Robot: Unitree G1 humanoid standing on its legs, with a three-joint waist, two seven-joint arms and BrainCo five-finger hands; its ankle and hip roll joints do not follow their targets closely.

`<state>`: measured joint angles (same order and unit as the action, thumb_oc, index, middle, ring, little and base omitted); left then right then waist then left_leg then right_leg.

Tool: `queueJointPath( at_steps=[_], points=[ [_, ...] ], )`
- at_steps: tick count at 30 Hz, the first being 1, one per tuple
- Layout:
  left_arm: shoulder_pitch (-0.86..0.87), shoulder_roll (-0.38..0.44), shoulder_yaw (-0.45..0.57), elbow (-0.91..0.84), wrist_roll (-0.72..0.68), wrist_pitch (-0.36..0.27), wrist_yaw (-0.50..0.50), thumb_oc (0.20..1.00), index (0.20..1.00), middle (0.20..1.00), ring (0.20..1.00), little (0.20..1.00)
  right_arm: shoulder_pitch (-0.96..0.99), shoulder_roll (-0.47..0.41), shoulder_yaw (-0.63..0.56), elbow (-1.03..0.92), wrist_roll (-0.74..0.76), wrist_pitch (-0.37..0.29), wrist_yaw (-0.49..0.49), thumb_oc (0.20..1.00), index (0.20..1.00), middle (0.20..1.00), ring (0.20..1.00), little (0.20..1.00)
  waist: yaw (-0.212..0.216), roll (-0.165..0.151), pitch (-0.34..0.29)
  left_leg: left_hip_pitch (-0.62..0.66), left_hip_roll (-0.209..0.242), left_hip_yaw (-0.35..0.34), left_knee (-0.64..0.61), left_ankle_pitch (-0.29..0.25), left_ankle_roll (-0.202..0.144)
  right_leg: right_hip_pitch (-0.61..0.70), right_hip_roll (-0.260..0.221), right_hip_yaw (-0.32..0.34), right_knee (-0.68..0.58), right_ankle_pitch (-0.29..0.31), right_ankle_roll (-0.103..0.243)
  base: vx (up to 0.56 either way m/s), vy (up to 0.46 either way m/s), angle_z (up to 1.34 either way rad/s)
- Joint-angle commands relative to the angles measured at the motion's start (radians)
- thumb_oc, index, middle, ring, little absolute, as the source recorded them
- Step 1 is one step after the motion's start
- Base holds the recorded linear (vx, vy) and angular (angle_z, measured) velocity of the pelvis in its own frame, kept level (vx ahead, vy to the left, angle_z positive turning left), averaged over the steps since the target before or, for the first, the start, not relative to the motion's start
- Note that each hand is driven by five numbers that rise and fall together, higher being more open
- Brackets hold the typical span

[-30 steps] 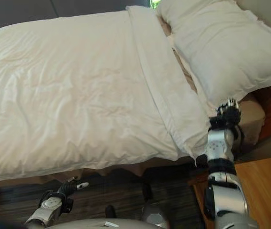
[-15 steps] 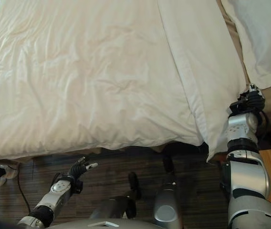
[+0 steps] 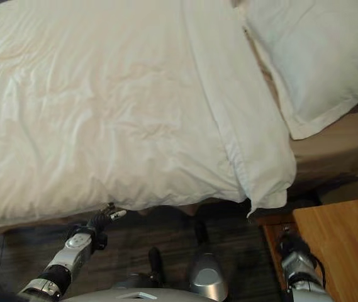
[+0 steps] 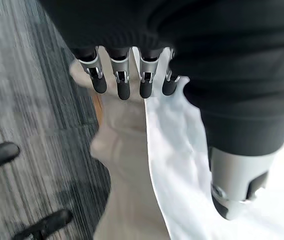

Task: Making the bed.

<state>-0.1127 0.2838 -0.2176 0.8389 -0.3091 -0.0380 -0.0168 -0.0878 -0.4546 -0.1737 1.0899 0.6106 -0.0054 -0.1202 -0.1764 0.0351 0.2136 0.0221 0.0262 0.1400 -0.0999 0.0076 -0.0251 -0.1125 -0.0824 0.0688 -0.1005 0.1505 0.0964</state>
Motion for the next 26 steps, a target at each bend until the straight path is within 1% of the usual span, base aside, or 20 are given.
queueJointPath(
  at_steps=[1, 4, 5, 6, 7, 9, 10, 12, 15, 17, 18, 20, 21, 26],
  points=[
    [0.006, 0.010, 0.018, 0.051, 0.043, -0.005, -0.017, 1.000, 1.000, 1.000, 1.000, 1.000, 0.010, -0.035, 0.090, -0.130, -0.282, -0.035, 0.030, 1.000, 1.000, 1.000, 1.000, 1.000, 0.009, -0.074, -0.091, 0.004, 0.017, -0.005, 0.013, -0.033, 0.000, 0.037, -0.021, 0.033, 0.019, -0.078, 0.024, -0.01, -0.038, -0.11],
    [0.048, 0.013, 0.022, 0.026, 0.082, -0.003, -0.042, 1.000, 1.000, 1.000, 1.000, 1.000, 0.055, -0.097, 0.172, -0.304, -0.486, -0.032, 0.052, 1.000, 1.000, 1.000, 1.000, 1.000, 0.005, -0.099, -0.119, 0.018, 0.024, -0.009, 0.013, -0.032, 0.000, 0.049, -0.009, 0.037, 0.024, -0.077, 0.020, -0.01, -0.029, -0.14],
    [0.063, 0.016, 0.020, 0.010, 0.094, -0.004, -0.051, 1.000, 1.000, 1.000, 1.000, 1.000, 0.069, -0.113, 0.185, -0.368, -0.524, -0.032, 0.061, 1.000, 1.000, 1.000, 1.000, 1.000, 0.001, -0.104, -0.126, 0.020, 0.025, -0.010, 0.013, -0.031, 0.000, 0.050, -0.005, 0.041, 0.025, -0.077, 0.019, 0.00, 0.000, 0.00],
    [0.065, 0.016, 0.019, 0.009, 0.094, -0.003, -0.051, 1.000, 1.000, 1.000, 1.000, 1.000, 0.072, -0.112, 0.185, -0.371, -0.525, -0.030, 0.061, 1.000, 1.000, 1.000, 1.000, 1.000, 0.002, -0.104, -0.127, 0.020, 0.025, -0.010, 0.013, -0.032, 0.000, 0.051, -0.005, 0.041, 0.025, -0.077, 0.019, 0.00, 0.000, 0.00],
    [0.085, 0.018, 0.020, -0.024, 0.109, -0.004, -0.056, 1.000, 1.000, 1.000, 1.000, 1.000, 0.084, -0.122, 0.203, -0.470, -0.577, -0.042, 0.070, 1.000, 1.000, 1.000, 1.000, 1.000, -0.002, -0.111, -0.140, 0.024, 0.027, -0.011, 0.013, -0.032, 0.002, 0.053, 0.001, 0.046, 0.026, -0.075, 0.018, 0.00, 0.000, 0.00],
    [0.098, 0.020, 0.019, -0.040, 0.112, -0.005, -0.058, 1.000, 1.000, 1.000, 1.000, 1.000, 0.092, -0.124, 0.210, -0.506, -0.599, -0.043, 0.073, 1.000, 1.000, 1.000, 1.000, 1.000, -0.004, -0.114, -0.146, 0.026, 0.028, -0.010, 0.013, -0.031, 0.003, 0.054, 0.003, 0.048, 0.026, -0.074, 0.019, -0.02, 0.010, -0.04],
    [0.113, 0.022, 0.026, -0.067, 0.116, -0.002, -0.064, 1.000, 1.000, 1.000, 1.000, 1.000, 0.108, -0.125, 0.210, -0.579, -0.638, -0.049, 0.079, 1.000, 1.000, 1.000, 1.000, 1.000, -0.007, -0.118, -0.159, 0.028, 0.031, -0.010, 0.013, -0.031, 0.003, 0.056, 0.005, 0.048, 0.025, -0.072, 0.019, -0.01, 0.004, -0.05],
    [0.118, 0.025, 0.030, -0.087, 0.126, -0.003, -0.063, 1.000, 1.000, 1.000, 1.000, 1.000, 0.119, -0.119, 0.219, -0.615, -0.670, -0.054, 0.079, 1.000, 1.000, 1.000, 1.000, 1.000, -0.010, -0.121, -0.167, 0.027, 0.033, -0.012, 0.013, -0.031, 0.004, 0.058, 0.006, 0.047, 0.025, -0.072, 0.019, -0.01, 0.001, -0.02],
    [0.111, 0.040, 0.034, -0.160, 0.134, -0.013, -0.046, 1.000, 1.000, 1.000, 1.000, 1.000, 0.139, -0.065, 0.237, -0.623, -0.671, -0.060, 0.077, 1.000, 1.000, 1.000, 1.000, 1.000, -0.014, -0.123, -0.176, 0.028, 0.032, -0.016, 0.013, -0.028, 0.006, 0.063, 0.007, 0.048, 0.025, -0.070, 0.019, 0.00, 0.000, 0.00],
    [0.114, 0.048, 0.038, -0.190, 0.134, -0.011, -0.043, 1.000, 1.000, 1.000, 1.000, 1.000, 0.146, -0.054, 0.239, -0.626, -0.669, -0.061, 0.078, 1.000, 1.000, 1.000, 1.000, 1.000, -0.014, -0.124, -0.177, 0.029, 0.031, -0.016, 0.013, -0.028, 0.007, 0.064, 0.007, 0.047, 0.026, -0.070, 0.019, 0.00, 0.000, 0.00],
    [0.118, 0.063, 0.048, -0.252, 0.134, -0.017, -0.035, 1.000, 1.000, 1.000, 1.000, 1.000, 0.160, -0.019, 0.247, -0.612, -0.656, -0.065, 0.078, 1.000, 1.000, 1.000, 1.000, 1.000, -0.013, -0.121, -0.176, 0.032, 0.029, -0.018, 0.013, -0.028, 0.008, 0.066, 0.007, 0.045, 0.028, -0.069, 0.019, 0.00, 0.000, 0.00],
    [0.120, 0.070, 0.053, -0.280, 0.133, -0.018, -0.031, 1.000, 1.000, 1.000, 1.000, 1.000, 0.161, -0.003, 0.253, -0.594, -0.649, -0.066, 0.077, 1.000, 1.000, 1.000, 1.000, 1.000, -0.013, -0.121, -0.176, 0.035, 0.029, -0.020, 0.013, -0.029, 0.008, 0.069, 0.005, 0.042, 0.029, -0.069, 0.019, 0.00, 0.009, 0.02],
    [0.116, 0.079, 0.057, -0.329, 0.131, -0.027, -0.023, 1.000, 1.000, 1.000, 1.000, 1.000, 0.164, 0.025, 0.261, -0.570, -0.630, -0.065, 0.078, 1.000, 1.000, 1.000, 1.000, 1.000, -0.013, -0.118, -0.177, 0.039, 0.028, -0.021, 0.013, -0.030, 0.010, 0.073, 0.005, 0.040, 0.030, -0.070, 0.019, 0.00, 0.000, 0.00],
    [0.129, 0.074, 0.057, -0.405, 0.114, -0.037, -0.021, 1.000, 1.000, 1.000, 1.000, 1.000, 0.166, 0.046, 0.275, -0.567, -0.609, -0.070, 0.084, 1.000, 1.000, 1.000, 1.000, 1.000, -0.010, -0.113, -0.176, 0.051, 0.024, -0.023, 0.013, -0.035, 0.011, 0.084, 0.003, 0.037, 0.030, -0.075, 0.018, 0.00, 0.006, 0.01]
  ],
)
